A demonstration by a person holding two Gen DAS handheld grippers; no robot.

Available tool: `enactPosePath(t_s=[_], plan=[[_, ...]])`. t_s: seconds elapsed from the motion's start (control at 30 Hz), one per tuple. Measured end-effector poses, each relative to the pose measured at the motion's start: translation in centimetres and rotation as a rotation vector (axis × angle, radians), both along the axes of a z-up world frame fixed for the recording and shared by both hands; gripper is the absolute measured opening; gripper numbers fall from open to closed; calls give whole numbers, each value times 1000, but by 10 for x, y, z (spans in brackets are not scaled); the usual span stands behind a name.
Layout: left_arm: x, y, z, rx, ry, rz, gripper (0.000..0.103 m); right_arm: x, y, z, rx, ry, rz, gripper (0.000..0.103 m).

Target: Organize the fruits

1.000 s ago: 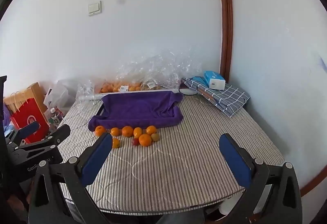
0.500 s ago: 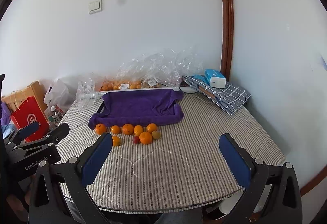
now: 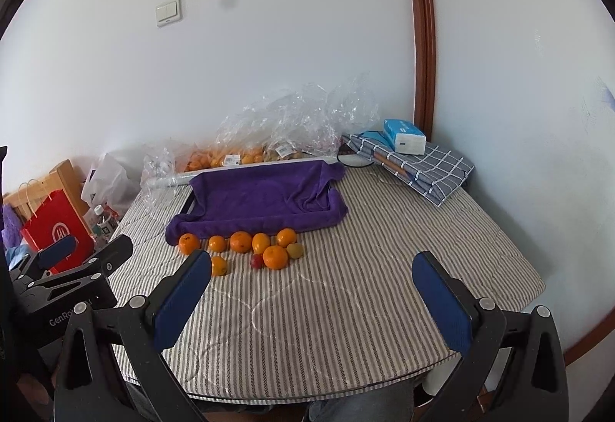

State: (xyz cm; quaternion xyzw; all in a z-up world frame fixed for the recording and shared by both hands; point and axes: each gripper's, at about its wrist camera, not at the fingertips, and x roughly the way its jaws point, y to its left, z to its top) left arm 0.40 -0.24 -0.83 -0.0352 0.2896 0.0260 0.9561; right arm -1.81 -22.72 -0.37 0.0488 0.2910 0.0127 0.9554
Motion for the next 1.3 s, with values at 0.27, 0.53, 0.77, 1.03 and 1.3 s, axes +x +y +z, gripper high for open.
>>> enactPosePath(t_s=[0.27, 0.53, 0.77, 1.03, 1.3], plan=[[6, 7, -2, -7, 14, 12, 103, 5, 6, -2, -11, 17, 4, 102], [4, 11, 2, -22, 3, 17, 103, 3, 8, -2, -23, 12, 3, 102], [-2, 10, 3, -25, -3, 11, 103, -2, 7, -1, -9, 7, -8, 102], [-9, 11, 4, -35, -11, 16, 103, -6, 12, -4, -9, 17, 9, 102], [-12, 12, 4, -29, -24, 22, 103, -10, 10, -8, 14, -12, 1, 102]])
